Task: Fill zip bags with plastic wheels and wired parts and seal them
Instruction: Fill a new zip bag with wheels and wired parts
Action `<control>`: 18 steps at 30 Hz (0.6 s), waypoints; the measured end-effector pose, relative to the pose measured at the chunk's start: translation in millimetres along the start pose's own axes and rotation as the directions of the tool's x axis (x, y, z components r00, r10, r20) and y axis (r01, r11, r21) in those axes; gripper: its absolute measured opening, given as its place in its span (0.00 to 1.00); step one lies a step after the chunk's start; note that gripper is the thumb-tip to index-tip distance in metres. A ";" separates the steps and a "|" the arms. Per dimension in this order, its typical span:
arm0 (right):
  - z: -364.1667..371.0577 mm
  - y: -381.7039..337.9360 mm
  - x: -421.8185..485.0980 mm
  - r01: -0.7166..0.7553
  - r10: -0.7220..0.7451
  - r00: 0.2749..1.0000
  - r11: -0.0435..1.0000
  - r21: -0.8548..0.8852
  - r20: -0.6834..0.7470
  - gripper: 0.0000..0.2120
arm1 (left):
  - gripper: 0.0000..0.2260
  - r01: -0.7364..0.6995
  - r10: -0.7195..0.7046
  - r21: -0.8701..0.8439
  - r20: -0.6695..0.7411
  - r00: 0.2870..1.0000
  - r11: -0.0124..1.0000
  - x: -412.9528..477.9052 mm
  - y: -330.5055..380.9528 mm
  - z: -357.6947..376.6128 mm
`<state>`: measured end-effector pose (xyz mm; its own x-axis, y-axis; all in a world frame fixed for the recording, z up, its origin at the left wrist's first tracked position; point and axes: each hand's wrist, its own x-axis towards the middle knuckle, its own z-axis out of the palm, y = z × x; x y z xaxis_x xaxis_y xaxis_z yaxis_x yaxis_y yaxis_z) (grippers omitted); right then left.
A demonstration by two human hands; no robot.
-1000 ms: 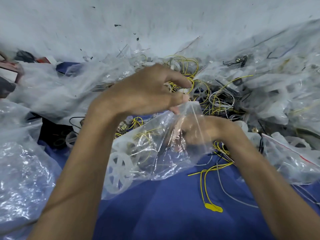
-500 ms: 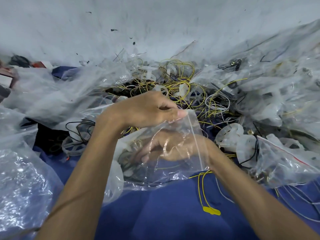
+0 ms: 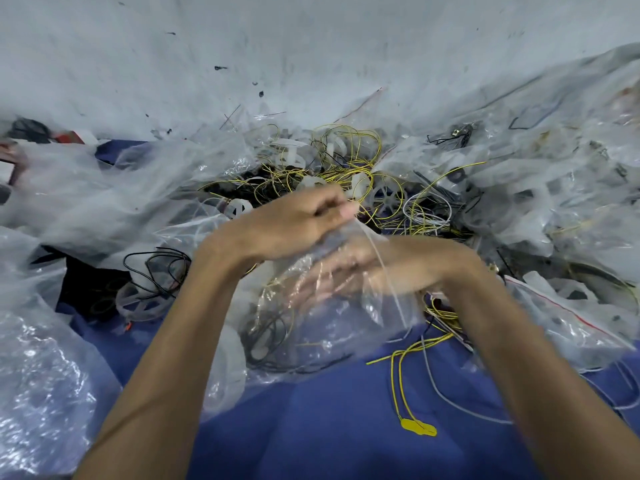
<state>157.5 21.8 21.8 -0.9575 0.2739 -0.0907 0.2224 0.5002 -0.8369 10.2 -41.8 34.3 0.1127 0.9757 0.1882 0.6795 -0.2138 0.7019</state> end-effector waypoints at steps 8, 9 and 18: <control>-26.6 2.5 -9.0 0.113 -0.162 0.952 0.974 -0.195 -0.259 0.09 | 0.13 -0.032 0.117 0.150 -0.597 0.793 0.988 -9.6 -9.7 -30.7; -27.3 5.2 -7.8 0.100 -0.177 0.951 0.952 -0.288 -0.254 0.06 | 0.12 -0.082 0.144 0.129 -0.610 0.779 0.988 -12.6 -6.9 -32.6; -38.3 16.5 -3.0 0.250 -0.107 0.807 0.953 0.173 -0.580 0.04 | 0.11 0.031 0.013 0.146 -0.288 0.958 0.989 -29.5 -7.5 -49.8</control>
<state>171.1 60.8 29.0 -0.6902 0.6445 0.3291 -0.0594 0.4028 -0.9134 -34.4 -71.4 57.7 -0.0921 0.9177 0.3865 0.7809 -0.1743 0.5998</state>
